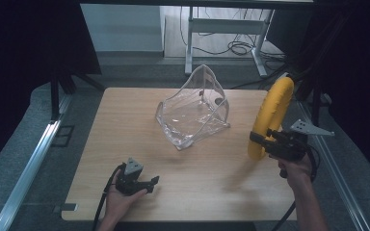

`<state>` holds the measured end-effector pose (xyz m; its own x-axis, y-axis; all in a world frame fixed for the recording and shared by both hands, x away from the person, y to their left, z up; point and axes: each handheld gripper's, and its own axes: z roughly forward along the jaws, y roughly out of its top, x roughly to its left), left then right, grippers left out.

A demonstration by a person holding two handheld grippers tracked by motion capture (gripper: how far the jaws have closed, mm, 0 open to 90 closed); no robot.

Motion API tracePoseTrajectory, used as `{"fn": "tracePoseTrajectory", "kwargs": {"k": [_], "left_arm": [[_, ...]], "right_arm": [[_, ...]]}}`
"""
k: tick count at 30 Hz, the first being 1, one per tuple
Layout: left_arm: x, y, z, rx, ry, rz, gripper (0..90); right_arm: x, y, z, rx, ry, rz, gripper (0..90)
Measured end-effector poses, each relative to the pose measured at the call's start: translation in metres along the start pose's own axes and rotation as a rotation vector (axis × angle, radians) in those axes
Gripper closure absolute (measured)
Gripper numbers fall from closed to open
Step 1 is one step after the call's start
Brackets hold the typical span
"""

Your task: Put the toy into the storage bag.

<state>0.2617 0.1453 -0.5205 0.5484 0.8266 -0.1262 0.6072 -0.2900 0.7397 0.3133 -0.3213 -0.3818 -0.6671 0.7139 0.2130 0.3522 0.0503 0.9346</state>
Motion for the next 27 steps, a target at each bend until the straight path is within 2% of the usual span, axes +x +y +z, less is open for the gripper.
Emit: {"fn": "tracePoseTrajectory", "kwargs": {"k": [16,27], "left_arm": [[0.000,0.000,0.001,0.001,-0.001,0.001,23.9],[0.001,-0.001,0.001,0.003,-0.001,0.002,23.9]], "right_arm": [[0.018,0.011,0.014,-0.068,-0.015,-0.028,49.1],[0.033,0.022,0.022,-0.105,0.004,-0.053,49.0]]}}
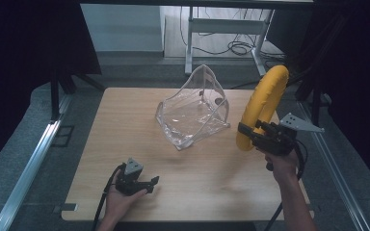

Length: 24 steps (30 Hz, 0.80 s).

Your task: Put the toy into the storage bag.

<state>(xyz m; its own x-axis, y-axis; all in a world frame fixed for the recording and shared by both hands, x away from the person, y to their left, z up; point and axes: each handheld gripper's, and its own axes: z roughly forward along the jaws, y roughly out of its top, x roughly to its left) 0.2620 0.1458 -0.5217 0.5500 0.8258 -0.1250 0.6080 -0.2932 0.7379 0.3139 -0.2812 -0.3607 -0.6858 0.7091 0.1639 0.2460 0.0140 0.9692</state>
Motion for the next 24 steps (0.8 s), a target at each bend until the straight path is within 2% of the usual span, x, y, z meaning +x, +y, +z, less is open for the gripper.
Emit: {"fn": "tracePoseTrajectory", "kwargs": {"k": [24], "left_arm": [[0.000,0.000,0.000,0.003,-0.004,-0.001,23.9]], "right_arm": [[0.015,0.020,0.007,-0.060,0.022,-0.007,48.9]]}}
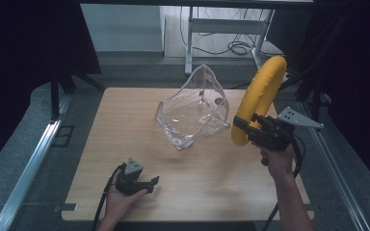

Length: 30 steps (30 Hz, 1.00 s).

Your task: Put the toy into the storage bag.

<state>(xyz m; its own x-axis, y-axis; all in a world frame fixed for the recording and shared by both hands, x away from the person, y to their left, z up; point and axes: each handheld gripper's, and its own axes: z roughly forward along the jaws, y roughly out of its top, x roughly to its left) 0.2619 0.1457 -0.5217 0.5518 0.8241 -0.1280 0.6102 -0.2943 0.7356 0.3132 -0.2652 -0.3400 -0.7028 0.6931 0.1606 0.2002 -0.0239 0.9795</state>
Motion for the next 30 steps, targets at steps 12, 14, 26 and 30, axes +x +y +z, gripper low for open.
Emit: {"fn": "tracePoseTrajectory", "kwargs": {"k": [12,14,26,30], "left_arm": [[0.000,0.000,0.000,0.002,-0.001,-0.001,23.9],[0.000,0.000,0.000,0.002,-0.002,0.001,23.9],[0.000,0.000,0.000,0.001,-0.003,0.000,23.8],[0.000,0.000,0.001,0.003,-0.002,0.003,23.8]], "right_arm": [[0.005,0.006,0.002,-0.023,0.010,-0.003,48.8],[0.007,0.008,0.001,-0.028,0.011,-0.006,48.9],[0.017,0.019,0.003,-0.046,0.027,-0.027,48.8],[0.017,0.019,0.005,-0.050,0.030,-0.024,48.8]]}}
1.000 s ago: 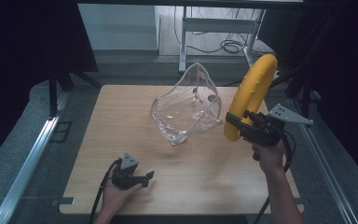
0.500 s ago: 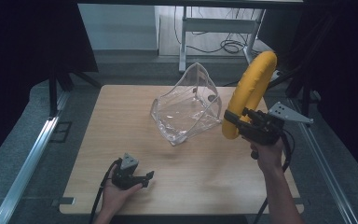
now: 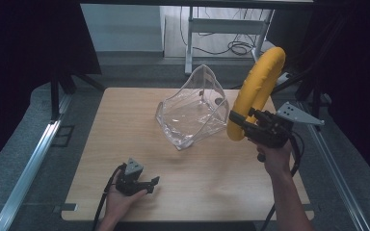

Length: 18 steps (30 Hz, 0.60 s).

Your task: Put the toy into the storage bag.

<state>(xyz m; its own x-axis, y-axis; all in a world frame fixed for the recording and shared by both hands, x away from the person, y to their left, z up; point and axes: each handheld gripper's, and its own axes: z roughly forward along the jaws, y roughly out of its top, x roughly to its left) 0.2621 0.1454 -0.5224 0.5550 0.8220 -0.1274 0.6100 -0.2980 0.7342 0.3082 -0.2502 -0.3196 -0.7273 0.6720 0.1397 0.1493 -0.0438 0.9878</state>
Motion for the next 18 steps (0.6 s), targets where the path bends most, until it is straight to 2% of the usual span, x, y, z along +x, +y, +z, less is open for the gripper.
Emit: {"fn": "tracePoseTrajectory", "kwargs": {"k": [18], "left_arm": [[0.000,0.000,0.000,-0.002,-0.001,0.000,23.8]], "right_arm": [[0.014,0.015,0.013,-0.026,0.040,-0.016,48.7]]}}
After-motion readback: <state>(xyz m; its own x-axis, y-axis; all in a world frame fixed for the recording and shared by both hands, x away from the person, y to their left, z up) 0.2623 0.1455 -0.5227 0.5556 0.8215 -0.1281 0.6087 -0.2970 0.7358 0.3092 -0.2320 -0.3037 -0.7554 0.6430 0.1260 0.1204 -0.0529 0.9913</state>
